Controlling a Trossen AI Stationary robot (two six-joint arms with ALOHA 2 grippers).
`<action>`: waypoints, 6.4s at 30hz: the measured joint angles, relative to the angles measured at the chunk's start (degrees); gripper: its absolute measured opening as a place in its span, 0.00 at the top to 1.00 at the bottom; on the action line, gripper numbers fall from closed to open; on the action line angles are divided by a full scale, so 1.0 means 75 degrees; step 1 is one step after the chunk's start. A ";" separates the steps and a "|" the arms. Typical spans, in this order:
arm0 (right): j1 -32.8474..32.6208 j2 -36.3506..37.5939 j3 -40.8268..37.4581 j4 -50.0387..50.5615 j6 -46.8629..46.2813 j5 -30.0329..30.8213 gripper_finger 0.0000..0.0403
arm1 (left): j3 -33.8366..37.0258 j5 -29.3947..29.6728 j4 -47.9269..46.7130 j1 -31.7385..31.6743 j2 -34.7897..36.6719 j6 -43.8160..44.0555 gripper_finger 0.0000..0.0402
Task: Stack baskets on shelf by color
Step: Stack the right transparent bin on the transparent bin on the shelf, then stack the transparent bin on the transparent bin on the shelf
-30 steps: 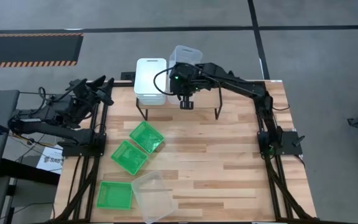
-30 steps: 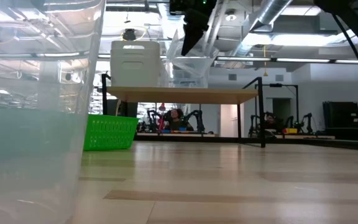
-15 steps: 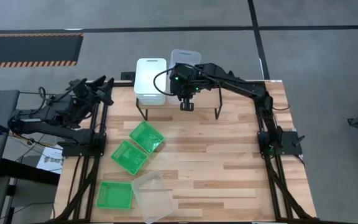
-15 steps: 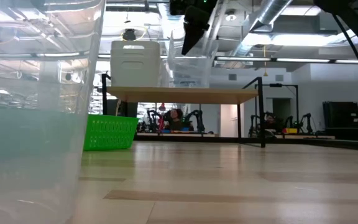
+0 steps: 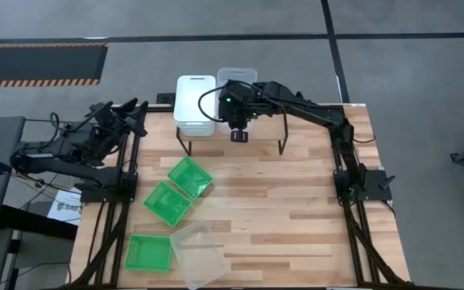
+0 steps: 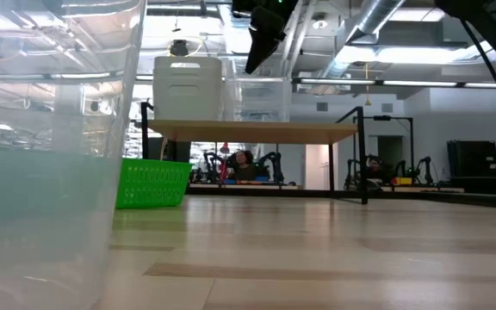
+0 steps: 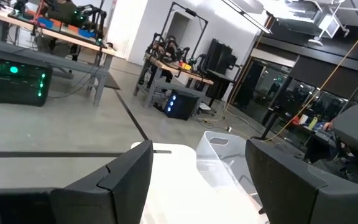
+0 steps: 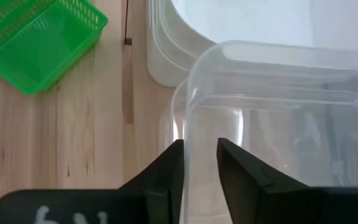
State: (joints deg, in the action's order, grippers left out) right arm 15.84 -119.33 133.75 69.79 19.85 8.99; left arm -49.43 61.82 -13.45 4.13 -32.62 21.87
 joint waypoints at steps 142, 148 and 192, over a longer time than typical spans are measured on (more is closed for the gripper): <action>-0.6107 -0.3768 0.0160 -0.1990 -0.4356 -0.1274 0.68 | -0.0003 -0.6136 -0.3558 0.0001 -0.0597 0.1258 0.39; -0.6099 -0.3629 0.0156 -0.1184 -0.5027 -0.1354 0.96 | -0.0003 -0.5931 -0.3552 -0.0001 -0.0600 0.1497 0.39; -0.0308 0.0813 0.0167 0.0237 -0.0799 0.1420 1.00 | 0.0000 -0.4888 -0.2226 -0.0002 -0.0591 0.2513 0.39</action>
State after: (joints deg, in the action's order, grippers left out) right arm 13.53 -113.23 135.01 71.57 13.86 19.64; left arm -49.43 25.16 -30.15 4.12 -37.05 40.71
